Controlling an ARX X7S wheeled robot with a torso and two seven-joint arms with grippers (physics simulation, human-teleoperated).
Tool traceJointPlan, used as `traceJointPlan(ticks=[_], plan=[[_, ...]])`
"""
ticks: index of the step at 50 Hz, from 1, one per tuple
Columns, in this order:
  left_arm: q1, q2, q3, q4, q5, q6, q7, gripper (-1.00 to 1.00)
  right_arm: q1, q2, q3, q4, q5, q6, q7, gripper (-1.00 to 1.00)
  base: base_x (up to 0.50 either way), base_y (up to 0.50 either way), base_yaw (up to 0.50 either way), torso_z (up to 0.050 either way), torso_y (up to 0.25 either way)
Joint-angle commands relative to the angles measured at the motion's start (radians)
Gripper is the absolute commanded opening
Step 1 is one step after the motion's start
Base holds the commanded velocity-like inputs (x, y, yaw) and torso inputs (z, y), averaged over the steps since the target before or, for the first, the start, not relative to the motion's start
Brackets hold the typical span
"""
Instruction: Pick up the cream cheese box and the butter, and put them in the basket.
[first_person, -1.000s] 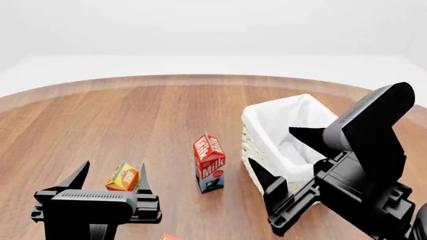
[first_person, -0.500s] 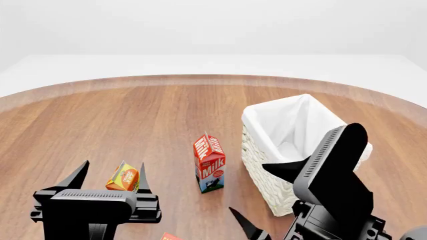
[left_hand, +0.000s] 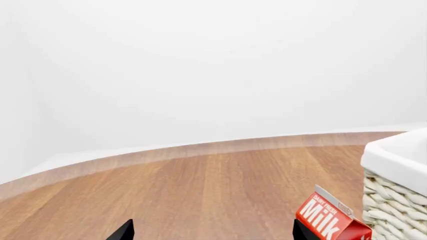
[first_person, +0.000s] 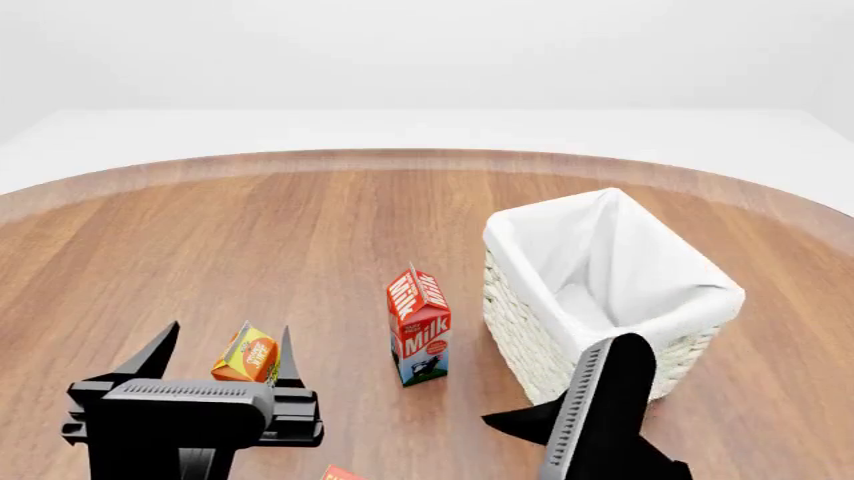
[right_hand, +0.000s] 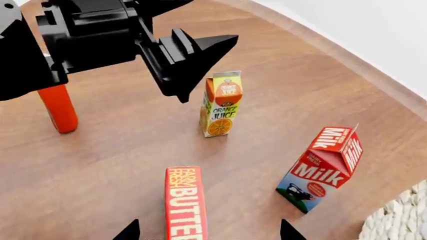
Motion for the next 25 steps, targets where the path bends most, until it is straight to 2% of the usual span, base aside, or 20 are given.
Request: traceJointPlan(ticks=[1,9,25], plan=[[0.0,-0.005,0.0,-0.001,-0.005,0.004,-0.003,1.0,0.018,-0.063,-0.044,-0.02,-0.003,0.043,0.031,1.0,0.0,0.0,0.0,0.0,0.0],[-0.002,-0.006,0.006,-0.003,-0.005,0.006,-0.006,1.0,0.024,-0.104,-0.072,-0.004,0.008,0.059,0.056,1.0,0.0,0.0,0.0,0.0,0.0],[-0.004,-0.011,0.01,-0.005,-0.01,0.011,-0.011,1.0,-0.003,-0.216,-0.153,0.068,-0.094,0.114,0.084,1.0,0.0,0.0,0.0,0.0,0.0]])
